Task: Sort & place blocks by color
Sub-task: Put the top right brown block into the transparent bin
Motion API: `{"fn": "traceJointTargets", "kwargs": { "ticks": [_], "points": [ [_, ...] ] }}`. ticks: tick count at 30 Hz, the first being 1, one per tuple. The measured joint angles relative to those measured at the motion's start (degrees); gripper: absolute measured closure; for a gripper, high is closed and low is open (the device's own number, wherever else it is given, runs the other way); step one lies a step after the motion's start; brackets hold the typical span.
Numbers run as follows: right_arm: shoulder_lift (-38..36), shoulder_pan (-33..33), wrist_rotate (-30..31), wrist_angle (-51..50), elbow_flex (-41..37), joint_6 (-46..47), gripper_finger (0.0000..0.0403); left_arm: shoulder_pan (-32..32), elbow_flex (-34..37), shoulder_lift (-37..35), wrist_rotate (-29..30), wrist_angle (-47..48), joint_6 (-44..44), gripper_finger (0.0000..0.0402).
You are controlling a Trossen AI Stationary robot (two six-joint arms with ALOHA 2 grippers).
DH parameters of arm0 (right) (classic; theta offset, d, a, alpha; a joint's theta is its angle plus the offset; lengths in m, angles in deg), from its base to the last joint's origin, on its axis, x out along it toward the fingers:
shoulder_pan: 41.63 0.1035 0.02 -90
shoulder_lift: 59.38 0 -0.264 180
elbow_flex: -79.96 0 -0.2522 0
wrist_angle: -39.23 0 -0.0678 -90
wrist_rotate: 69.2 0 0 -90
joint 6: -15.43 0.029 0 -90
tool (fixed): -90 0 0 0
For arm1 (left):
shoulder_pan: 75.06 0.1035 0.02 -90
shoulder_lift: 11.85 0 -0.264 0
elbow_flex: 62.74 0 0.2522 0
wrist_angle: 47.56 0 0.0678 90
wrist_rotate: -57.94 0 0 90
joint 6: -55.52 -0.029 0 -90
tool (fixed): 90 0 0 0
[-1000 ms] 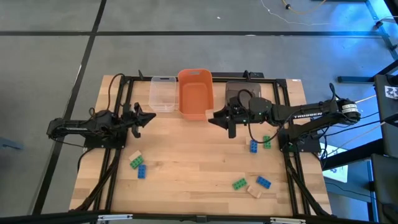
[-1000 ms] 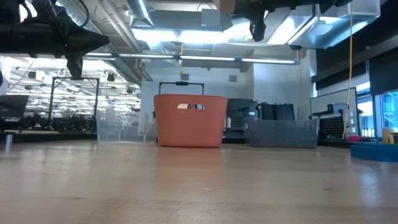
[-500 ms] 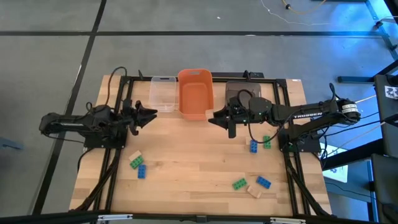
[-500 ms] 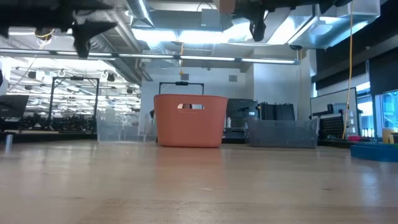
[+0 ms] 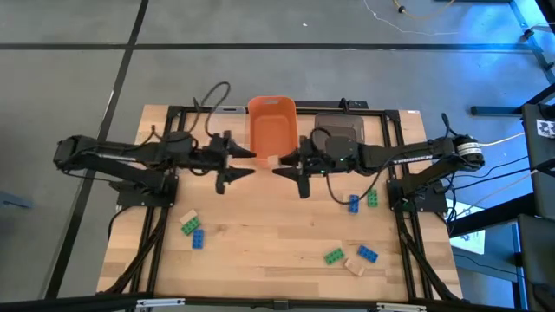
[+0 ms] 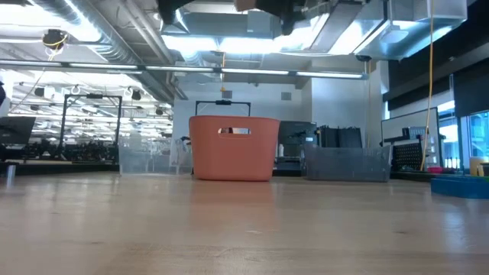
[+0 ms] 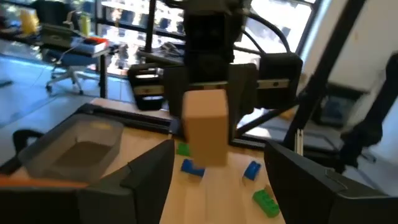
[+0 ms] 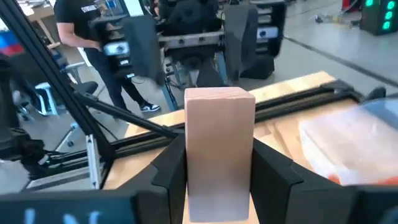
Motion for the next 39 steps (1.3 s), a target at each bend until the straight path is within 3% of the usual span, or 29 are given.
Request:
{"fn": "traceJointTargets", "kwargs": {
  "ticks": [10, 16, 39],
  "points": [
    [1.61, 1.73, 0.02, -1.98, 2.92, -6.66, 0.0274, 0.01, -5.22, 7.87, -0.49, -0.18, 2.63, 0.0159],
    [1.61, 1.94, 1.4, -2.32, 2.96, -7.65, 0.0274, -0.42, -5.22, 8.64, -3.11, -2.62, 3.4, 0.016],
    [2.55, 1.94, 0.69, -1.15, 2.99, -7.51, 0.0274, -1.77, -5.2, 9.69, -1.29, -3.47, -0.19, 0.023]
  ]
}}
